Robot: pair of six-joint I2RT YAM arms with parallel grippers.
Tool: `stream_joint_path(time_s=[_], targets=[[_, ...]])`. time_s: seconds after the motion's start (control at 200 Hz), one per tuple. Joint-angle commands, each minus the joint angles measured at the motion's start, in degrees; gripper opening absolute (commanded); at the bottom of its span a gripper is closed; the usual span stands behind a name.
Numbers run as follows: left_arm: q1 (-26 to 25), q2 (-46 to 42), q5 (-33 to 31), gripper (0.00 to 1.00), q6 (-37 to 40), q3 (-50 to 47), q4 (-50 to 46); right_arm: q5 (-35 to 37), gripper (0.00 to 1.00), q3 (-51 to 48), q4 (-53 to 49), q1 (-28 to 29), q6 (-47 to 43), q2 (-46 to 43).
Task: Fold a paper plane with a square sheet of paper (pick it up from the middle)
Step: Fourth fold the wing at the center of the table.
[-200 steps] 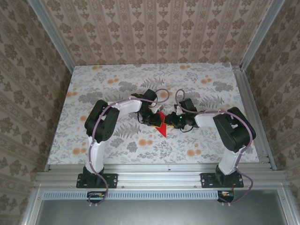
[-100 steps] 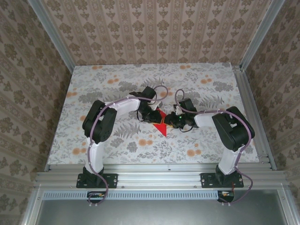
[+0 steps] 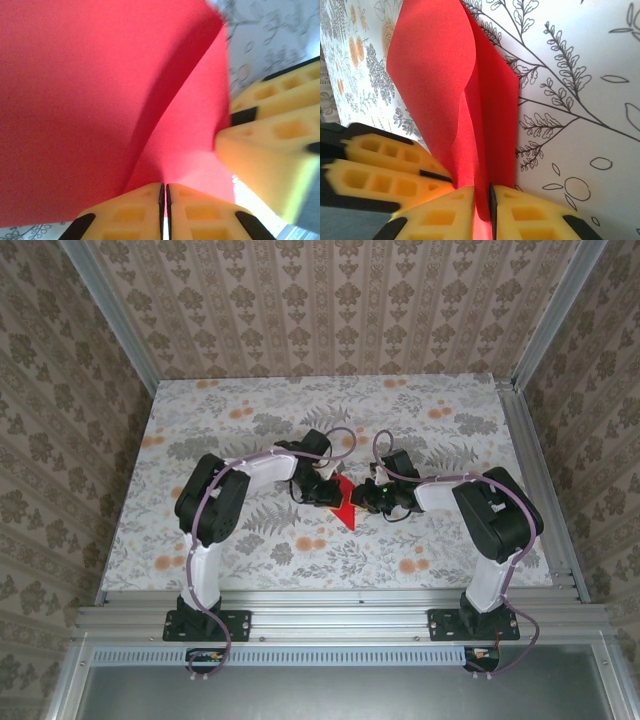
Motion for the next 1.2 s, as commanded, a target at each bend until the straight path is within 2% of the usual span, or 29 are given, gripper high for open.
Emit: stream_joint_path(time_s=[0.0,0.215,0.52,0.895,1.195], targets=[[-0.06,-3.14,-0.03,0.13,-1.5,-2.55,1.69,0.01,0.19,0.7,-0.37,0.16,-0.63,0.63],[0.33,-2.05,0.93,0.12,-3.92,-4.75,6.01,-0.05,0.18,0.59,-0.69,0.16,-0.94,0.4],[0.79,-1.97,-2.12,0.11,-3.32,-6.87,7.34,-0.47,0.23,-0.07,1.65,0.75,-0.67,-3.05],[0.87,-3.43,-5.49,0.11,-4.79,-12.04,13.46,-0.26,0.24,-2.05,4.22,2.92,0.37,-3.79],[1.06,-4.71,-5.06,0.11,-5.44,-15.03,16.92,0.9,0.23,-2.1,5.11,4.29,0.72,-2.99]])
